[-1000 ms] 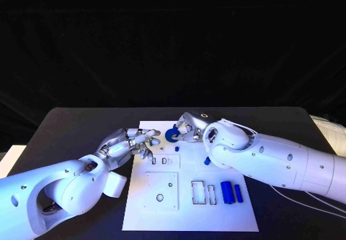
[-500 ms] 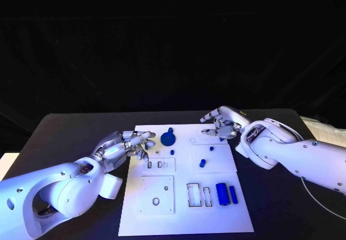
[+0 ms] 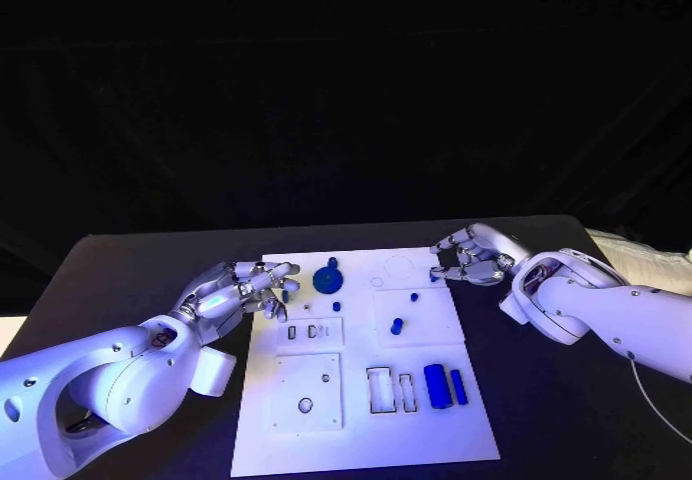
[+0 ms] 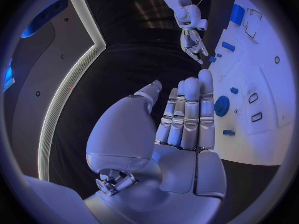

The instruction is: Assemble the parts on the task board

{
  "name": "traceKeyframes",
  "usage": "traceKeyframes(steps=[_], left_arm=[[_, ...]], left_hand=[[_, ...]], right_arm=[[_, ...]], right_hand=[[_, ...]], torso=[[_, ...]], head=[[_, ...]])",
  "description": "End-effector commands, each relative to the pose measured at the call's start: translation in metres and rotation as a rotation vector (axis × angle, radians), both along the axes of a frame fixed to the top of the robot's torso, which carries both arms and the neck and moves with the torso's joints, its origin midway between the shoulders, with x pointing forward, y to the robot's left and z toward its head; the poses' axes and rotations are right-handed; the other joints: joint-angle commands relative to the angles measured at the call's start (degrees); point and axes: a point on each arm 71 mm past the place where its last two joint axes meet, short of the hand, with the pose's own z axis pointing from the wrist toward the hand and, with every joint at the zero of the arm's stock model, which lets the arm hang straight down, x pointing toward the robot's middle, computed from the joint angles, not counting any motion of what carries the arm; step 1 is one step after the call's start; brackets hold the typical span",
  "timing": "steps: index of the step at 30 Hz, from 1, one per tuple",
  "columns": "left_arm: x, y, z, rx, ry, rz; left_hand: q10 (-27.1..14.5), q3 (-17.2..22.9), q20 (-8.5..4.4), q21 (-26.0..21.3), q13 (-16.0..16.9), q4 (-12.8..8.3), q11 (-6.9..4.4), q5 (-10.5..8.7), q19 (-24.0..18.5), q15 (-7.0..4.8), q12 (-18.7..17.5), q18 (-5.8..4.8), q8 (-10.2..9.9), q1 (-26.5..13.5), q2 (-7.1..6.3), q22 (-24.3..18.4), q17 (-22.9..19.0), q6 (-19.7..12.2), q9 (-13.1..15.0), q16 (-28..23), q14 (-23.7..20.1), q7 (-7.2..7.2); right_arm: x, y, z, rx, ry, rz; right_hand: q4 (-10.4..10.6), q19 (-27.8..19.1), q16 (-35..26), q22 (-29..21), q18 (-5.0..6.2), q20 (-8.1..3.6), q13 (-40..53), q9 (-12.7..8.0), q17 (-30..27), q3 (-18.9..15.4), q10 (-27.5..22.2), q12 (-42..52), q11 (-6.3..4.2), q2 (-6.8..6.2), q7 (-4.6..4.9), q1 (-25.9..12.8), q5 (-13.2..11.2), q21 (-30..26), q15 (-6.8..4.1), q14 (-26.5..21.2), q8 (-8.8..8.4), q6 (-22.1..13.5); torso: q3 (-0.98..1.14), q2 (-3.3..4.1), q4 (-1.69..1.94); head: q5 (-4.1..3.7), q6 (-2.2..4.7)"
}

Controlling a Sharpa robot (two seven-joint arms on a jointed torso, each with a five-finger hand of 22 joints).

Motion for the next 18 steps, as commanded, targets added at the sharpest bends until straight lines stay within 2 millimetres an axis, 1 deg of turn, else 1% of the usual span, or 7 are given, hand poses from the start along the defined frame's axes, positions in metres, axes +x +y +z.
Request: traceKeyframes(steps=[1,2,4,5,7,13,18], left_arm=[[0.0,-0.002,0.002,-0.013,-0.012,-0.02],[0.0,-0.002,0.001,-0.012,-0.012,-0.021],[0.0,-0.002,0.001,-0.012,-0.012,-0.021],[0.0,-0.002,0.001,-0.012,-0.011,-0.021],[0.0,-0.002,0.001,-0.012,-0.011,-0.022],[0.0,-0.002,0.001,-0.012,-0.009,-0.024],[0.0,-0.002,0.001,-0.011,-0.008,-0.023]], left_hand=[[-0.3,0.0,0.0,-0.2,0.1,-0.2,0.08,-0.16,-0.5,-0.01,-0.1,0.21,-0.2,0.4,0.22,0.0,0.0,-0.1,0.0,-0.1,-0.4,-0.12],[-0.3,0.0,0.0,-0.2,0.1,-0.2,0.08,-0.16,-0.5,-0.01,-0.1,0.21,-0.2,0.4,0.22,0.0,0.0,-0.1,0.0,-0.1,-0.4,-0.12],[-0.3,0.0,0.0,-0.2,0.1,-0.2,0.08,-0.16,-0.5,-0.01,-0.1,0.21,-0.2,0.4,0.22,0.0,0.0,-0.1,0.0,-0.1,-0.4,-0.12],[-0.3,0.0,0.0,-0.2,0.1,-0.2,0.08,-0.16,-0.5,-0.01,-0.1,0.21,-0.2,0.4,0.22,0.0,0.0,-0.1,0.0,-0.1,-0.4,-0.12],[-0.3,0.0,0.0,-0.2,0.1,-0.2,0.08,-0.16,-0.5,-0.01,-0.1,0.21,-0.2,0.4,0.22,0.0,0.0,-0.1,0.0,-0.1,-0.4,-0.12],[-0.3,0.0,0.0,-0.2,0.1,-0.2,0.08,-0.17,-0.5,-0.01,-0.1,0.22,-0.2,0.4,0.21,0.0,0.1,-0.1,0.0,-0.1,-0.4,-0.1],[-0.3,0.0,0.0,-0.2,0.1,-0.2,0.08,-0.17,-0.5,-0.01,-0.1,0.22,-0.2,0.4,0.21,0.0,0.1,-0.1,0.0,-0.1,-0.4,-0.1]], right_arm=[[0.002,0.0,-0.005,-0.001,0.012,0.028],[0.003,-0.001,-0.006,-0.004,0.014,0.024],[0.004,-0.002,-0.008,-0.008,0.016,0.019],[0.005,-0.002,-0.009,-0.01,0.018,0.017],[0.006,-0.003,-0.011,-0.015,0.022,0.013],[0.009,-0.003,-0.016,-0.028,0.04,0.012],[0.009,-0.004,-0.02,-0.046,0.05,0.011]], right_hand=[[-0.4,2.1,0.1,9.6,-0.8,0.16,-0.1,-0.1,5.7,0.1,-0.5,-0.3,0.02,-0.06,-0.03,0.7,-0.2,-0.3,-0.02,4.0,-0.12,0.2],[-0.4,2.1,0.1,9.6,-0.8,0.16,-0.1,-0.1,5.7,0.1,-0.5,-0.3,0.02,-0.06,-0.03,0.7,-0.2,-0.3,-0.02,4.0,-0.12,0.2],[-0.4,2.1,0.1,9.6,-0.8,0.16,-0.1,-0.1,5.7,0.1,-0.5,-0.3,0.02,-0.06,-0.03,0.7,-0.2,-0.3,-0.02,4.0,-0.12,0.2],[-0.4,2.1,0.1,9.6,-0.8,0.16,-0.1,-0.1,5.7,0.1,-0.5,-0.3,0.02,-0.06,-0.03,0.7,-0.2,-0.3,-0.02,4.0,-0.12,0.2],[-0.4,2.1,0.1,9.6,-0.79,0.16,-0.1,-0.1,5.7,0.1,-0.5,-0.3,0.03,-0.06,-0.02,0.7,-0.2,-0.3,-0.02,4.0,-0.14,0.1],[-0.4,2.1,0.1,9.6,-0.79,0.16,-0.1,-0.1,5.7,0.1,-0.5,-0.3,0.03,-0.06,-0.02,0.7,-0.2,-0.3,-0.02,4.0,-0.14,0.1],[-0.5,2.0,0.1,9.6,-0.79,0.16,0.0,-0.1,5.8,0.1,-0.5,-0.3,0.04,-0.04,-0.01,0.8,-0.2,-0.3,-0.02,4.0,-0.15,0.1]], torso=[[-0.02,0.02,0.05],[0.0,0.05,0.1],[-0.09,0.05,0.13],[-0.09,0.07,0.14],[-0.09,0.03,0.04],[-0.1,0.03,0.07],[-0.1,-0.02,-0.07]], head=[[0.12,-0.15],[0.15,-0.17],[0.18,-0.23],[0.2,-0.26],[0.31,-0.31],[0.4,-0.6],[0.63,-0.82]])
